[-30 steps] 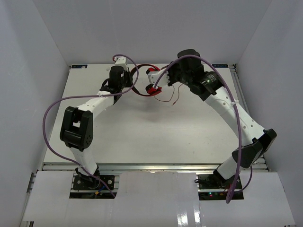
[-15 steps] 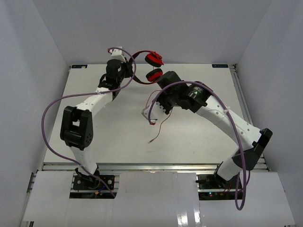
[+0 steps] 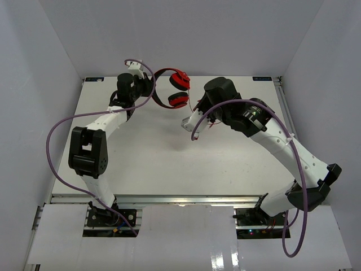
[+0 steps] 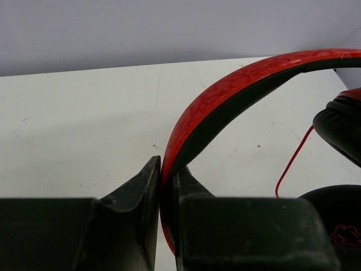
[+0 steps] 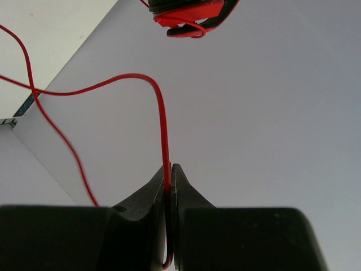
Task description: Wrap the headphones
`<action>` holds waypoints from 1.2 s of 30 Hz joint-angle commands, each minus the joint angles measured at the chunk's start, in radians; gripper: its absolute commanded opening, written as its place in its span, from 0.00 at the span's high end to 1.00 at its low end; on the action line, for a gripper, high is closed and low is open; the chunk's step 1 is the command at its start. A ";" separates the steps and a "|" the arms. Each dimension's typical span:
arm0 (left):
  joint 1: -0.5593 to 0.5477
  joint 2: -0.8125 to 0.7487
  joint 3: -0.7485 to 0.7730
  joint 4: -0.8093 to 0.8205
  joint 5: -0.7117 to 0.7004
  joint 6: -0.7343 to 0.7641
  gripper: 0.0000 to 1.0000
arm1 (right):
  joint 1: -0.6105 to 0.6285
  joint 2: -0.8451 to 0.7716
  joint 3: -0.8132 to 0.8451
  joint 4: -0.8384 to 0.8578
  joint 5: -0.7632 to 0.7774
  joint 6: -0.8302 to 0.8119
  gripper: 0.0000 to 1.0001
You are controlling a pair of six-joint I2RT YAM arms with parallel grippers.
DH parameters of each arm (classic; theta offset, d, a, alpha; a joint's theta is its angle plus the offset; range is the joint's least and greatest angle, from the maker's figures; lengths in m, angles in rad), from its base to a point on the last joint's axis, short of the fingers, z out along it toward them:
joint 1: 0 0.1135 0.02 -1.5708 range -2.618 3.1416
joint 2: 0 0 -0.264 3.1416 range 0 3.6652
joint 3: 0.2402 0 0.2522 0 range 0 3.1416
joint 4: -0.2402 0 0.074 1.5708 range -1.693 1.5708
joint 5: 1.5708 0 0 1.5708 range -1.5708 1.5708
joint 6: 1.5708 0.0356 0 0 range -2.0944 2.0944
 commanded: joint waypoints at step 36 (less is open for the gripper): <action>0.009 -0.015 -0.039 0.151 -0.032 -0.094 1.00 | 0.147 -0.010 0.031 -0.050 -0.531 0.401 0.92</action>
